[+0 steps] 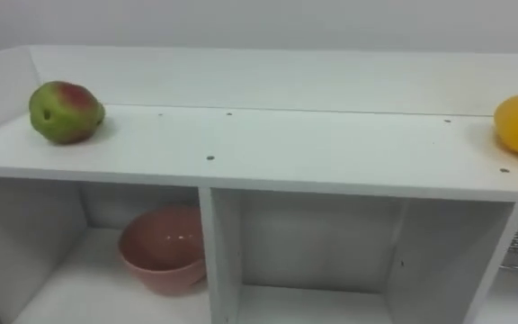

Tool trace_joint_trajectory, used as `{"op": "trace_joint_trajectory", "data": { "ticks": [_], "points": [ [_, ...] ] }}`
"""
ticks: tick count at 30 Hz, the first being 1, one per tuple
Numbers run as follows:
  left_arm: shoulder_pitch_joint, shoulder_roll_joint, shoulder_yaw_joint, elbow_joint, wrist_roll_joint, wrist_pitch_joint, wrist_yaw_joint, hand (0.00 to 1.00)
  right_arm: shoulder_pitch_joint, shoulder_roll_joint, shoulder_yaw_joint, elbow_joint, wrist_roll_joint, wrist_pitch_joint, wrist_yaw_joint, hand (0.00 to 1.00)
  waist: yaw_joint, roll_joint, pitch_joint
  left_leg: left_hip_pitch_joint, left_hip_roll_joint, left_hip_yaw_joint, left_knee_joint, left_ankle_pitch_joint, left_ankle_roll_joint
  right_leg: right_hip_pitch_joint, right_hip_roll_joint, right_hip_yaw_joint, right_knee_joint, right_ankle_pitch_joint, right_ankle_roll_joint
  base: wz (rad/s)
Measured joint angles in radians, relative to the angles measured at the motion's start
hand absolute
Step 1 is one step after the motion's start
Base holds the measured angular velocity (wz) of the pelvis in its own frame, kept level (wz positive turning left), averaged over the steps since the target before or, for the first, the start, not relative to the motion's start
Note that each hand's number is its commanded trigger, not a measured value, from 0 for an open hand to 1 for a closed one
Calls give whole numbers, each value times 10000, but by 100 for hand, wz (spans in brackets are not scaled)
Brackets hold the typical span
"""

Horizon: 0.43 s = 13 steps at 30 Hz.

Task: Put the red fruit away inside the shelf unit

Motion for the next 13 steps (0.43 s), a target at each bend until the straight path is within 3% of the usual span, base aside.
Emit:
{"op": "trace_joint_trajectory", "data": {
  "ticks": [6, 13],
  "points": [
    [-184, 44, 5, 287, 0, 49, -268, 0, -97, 7, -58, 195, -433, 35, 207, 0, -46, -29, 1, 130, 61, 291, 34, -339, 32, -14, 17, 155, 256, -258, 40, 0],
    [-129, 30, 108, 750, 5, 74, -244, 0, 139, 9, -117, 258, -543, 366, 258, 0, -51, 58, -45, -57, 152, 392, 556, -419, 104, -86, -11, 377, 397, -71, 75, -7]
  ]
}}
